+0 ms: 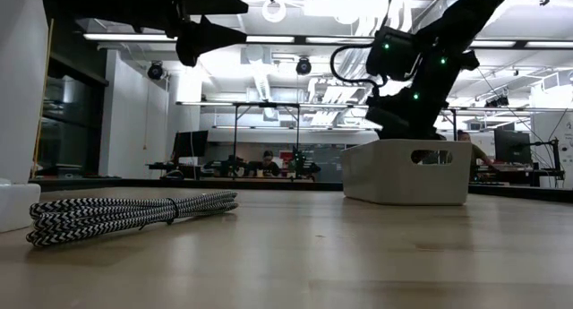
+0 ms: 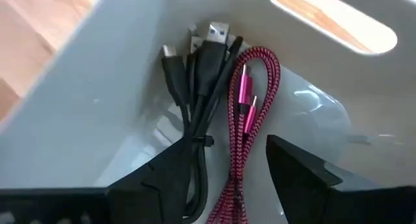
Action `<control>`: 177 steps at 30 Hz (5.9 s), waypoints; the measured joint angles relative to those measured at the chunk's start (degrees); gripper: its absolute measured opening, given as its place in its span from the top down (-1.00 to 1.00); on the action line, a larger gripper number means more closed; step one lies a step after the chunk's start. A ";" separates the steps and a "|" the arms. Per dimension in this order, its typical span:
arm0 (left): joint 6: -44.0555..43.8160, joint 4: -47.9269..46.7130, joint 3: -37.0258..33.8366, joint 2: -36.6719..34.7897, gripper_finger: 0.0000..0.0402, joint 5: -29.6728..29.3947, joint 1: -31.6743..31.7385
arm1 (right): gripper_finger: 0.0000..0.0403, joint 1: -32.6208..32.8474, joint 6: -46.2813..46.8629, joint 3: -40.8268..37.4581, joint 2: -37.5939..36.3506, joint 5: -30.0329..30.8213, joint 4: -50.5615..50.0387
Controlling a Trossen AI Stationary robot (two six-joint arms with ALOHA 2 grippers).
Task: Pick and place USB-C Cables
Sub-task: Put the black and white charger cable into the gray bin
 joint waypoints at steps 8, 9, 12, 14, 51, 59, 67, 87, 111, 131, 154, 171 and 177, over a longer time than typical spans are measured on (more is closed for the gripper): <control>0.00 -0.42 0.00 0.00 -0.31 0.00 0.00 | 0.07 3.29 -1.24 0.00 -9.33 5.28 1.61; 0.00 -0.45 0.00 0.00 -0.31 0.00 0.00 | 0.07 4.44 -1.86 0.00 -10.85 7.47 1.61; 0.00 -0.83 -0.01 0.01 -0.31 0.02 0.02 | 0.07 8.99 -4.68 -0.01 -15.17 12.68 3.30; 0.00 -0.81 -0.02 0.02 -0.31 0.02 0.02 | 0.07 12.35 -7.95 -0.09 -17.49 14.05 6.02; 7.58 3.68 -0.02 0.00 -0.31 -3.74 -4.92 | 0.07 16.05 -32.91 -18.03 -26.08 -5.78 60.65; 7.52 3.50 -0.02 0.00 -0.31 -3.74 -4.83 | 0.07 16.09 -31.07 -18.01 -28.74 -12.55 56.55; 6.90 3.52 -0.02 0.00 -0.31 -3.74 -4.83 | 0.07 16.09 -30.94 -18.01 -28.74 -13.11 56.50; -18.03 -35.78 20.47 13.86 -0.31 -13.19 -7.98 | 0.07 16.09 -30.89 -17.99 -28.72 -9.66 56.07; -44.61 -65.53 37.20 39.94 -0.31 -9.27 -21.69 | 0.07 16.09 -30.89 -17.99 -28.70 -9.64 54.86; -47.23 -59.49 37.44 46.75 -0.31 -6.71 -23.80 | 0.07 16.09 -30.41 -17.94 -28.70 -9.62 54.66; -42.81 -60.82 37.24 47.06 0.38 -9.18 -24.06 | 0.07 16.10 -29.56 -17.94 -28.70 -9.62 54.44; -19.00 -51.52 36.94 42.91 0.98 -19.96 -20.79 | 0.07 16.09 -29.56 -17.94 -28.70 -9.62 54.31; -6.27 -43.99 36.11 34.71 0.99 -28.24 -20.50 | 0.07 16.11 -29.56 -17.94 -28.71 -9.62 53.90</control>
